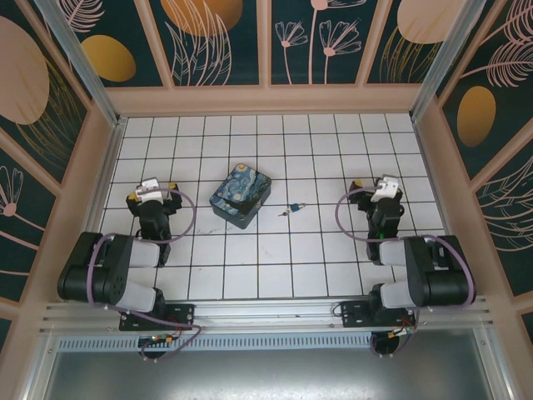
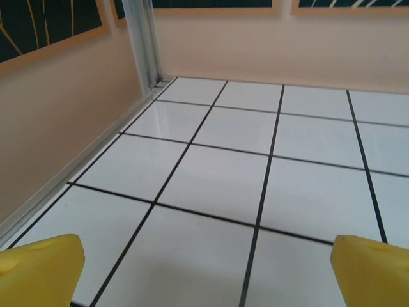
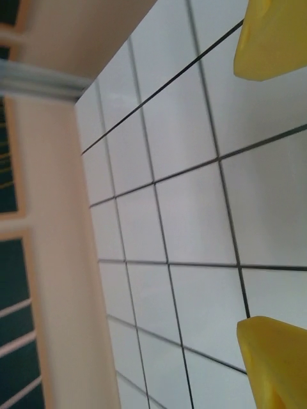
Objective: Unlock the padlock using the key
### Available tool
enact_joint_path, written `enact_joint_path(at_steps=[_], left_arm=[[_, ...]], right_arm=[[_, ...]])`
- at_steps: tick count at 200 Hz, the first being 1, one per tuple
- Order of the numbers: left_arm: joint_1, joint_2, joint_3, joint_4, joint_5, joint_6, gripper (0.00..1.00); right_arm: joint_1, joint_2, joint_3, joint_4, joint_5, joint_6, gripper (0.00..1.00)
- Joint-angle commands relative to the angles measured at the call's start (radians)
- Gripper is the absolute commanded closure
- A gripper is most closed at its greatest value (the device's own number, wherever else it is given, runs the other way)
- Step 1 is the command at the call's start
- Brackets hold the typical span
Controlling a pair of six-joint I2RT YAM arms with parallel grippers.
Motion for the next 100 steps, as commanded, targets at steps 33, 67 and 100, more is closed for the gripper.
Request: enact_joint_path(at_steps=[33,67,100], left_arm=[[0.067,0.033,0.034,0.096,0.203,-0.020,0.01],[0.066,0.031,0.033,0.099,0.202,-0.019,0.01],[0.067,0.032,0.033,0.100,0.202,-0.018,0.01]], right_arm=[[-0.117,0.109,0.064,0.068,-0.229,0.028,0.04],[-0.082,0.103,0.071,0.045,-0.154,0.012,0.01],[-0.084,0.105,0.074,0.040,-0.158,0.014,0.01]])
